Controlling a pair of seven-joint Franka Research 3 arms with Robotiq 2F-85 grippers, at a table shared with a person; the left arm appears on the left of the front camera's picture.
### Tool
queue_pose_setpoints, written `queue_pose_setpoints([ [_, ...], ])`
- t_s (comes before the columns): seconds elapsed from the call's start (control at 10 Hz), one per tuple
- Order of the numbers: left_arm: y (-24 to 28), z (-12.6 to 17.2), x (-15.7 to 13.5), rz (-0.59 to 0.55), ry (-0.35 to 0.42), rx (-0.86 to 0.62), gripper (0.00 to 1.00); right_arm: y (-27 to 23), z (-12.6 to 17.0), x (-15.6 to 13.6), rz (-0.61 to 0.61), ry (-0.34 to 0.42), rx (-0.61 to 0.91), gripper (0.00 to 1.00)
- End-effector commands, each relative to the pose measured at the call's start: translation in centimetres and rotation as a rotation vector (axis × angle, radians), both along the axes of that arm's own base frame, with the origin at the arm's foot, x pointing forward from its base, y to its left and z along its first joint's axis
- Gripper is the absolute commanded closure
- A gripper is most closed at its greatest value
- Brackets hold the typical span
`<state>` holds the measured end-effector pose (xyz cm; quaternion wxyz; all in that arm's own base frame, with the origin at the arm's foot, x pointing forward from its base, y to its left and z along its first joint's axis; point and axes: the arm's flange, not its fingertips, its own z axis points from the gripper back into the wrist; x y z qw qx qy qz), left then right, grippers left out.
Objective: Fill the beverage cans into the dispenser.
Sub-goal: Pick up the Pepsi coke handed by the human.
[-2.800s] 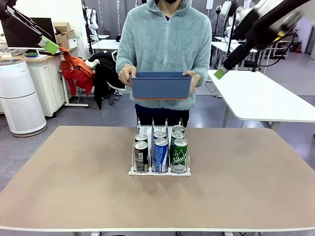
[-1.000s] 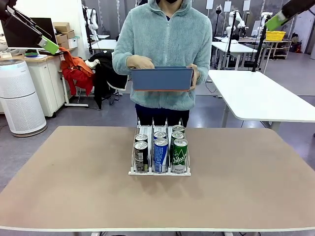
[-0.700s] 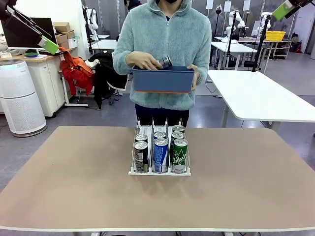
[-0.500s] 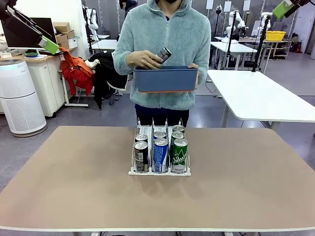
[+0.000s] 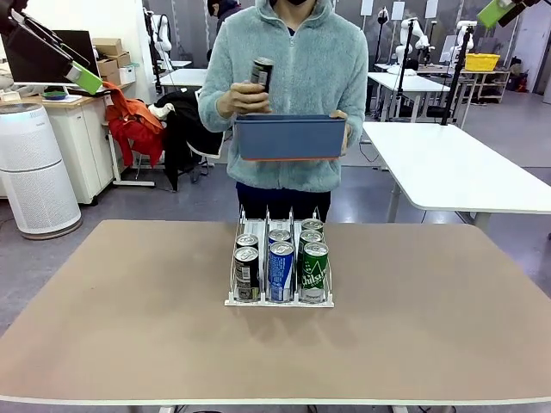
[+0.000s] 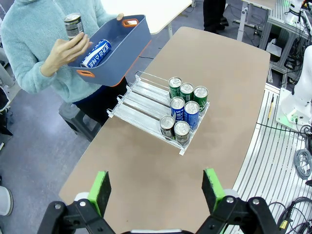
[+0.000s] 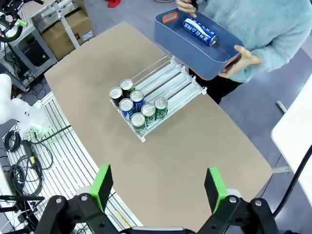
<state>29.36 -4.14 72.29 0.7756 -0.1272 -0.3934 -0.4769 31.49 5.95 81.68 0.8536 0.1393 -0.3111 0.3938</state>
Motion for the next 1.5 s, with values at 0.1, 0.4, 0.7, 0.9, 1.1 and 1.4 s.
queue_pose_setpoints([
  [0.1,0.03,-0.09,-0.03,-0.002,0.002,0.0,0.0,0.01,-0.39,-0.16,0.009,0.005,0.001,0.0],
  [0.4,0.03,-0.09,-0.03,-0.002,0.002,0.0,0.0,0.01,-0.39,-0.16,0.009,0.005,0.001,0.0],
  [0.7,0.03,-0.09,-0.03,-0.002,0.002,0.0,0.0,0.01,-0.39,-0.16,0.009,0.005,0.001,0.0],
  [0.9,0.03,-0.09,-0.03,-0.002,0.002,0.0,0.0,0.01,-0.39,-0.16,0.009,0.005,0.001,0.0],
  [1.1,0.03,-0.09,-0.03,-0.002,0.002,0.0,0.0,0.01,-0.39,-0.16,0.009,0.005,0.001,0.0],
  [1.4,0.03,-0.09,-0.03,-0.002,0.002,0.0,0.0,0.01,-0.39,-0.16,0.009,0.005,0.001,0.0],
])
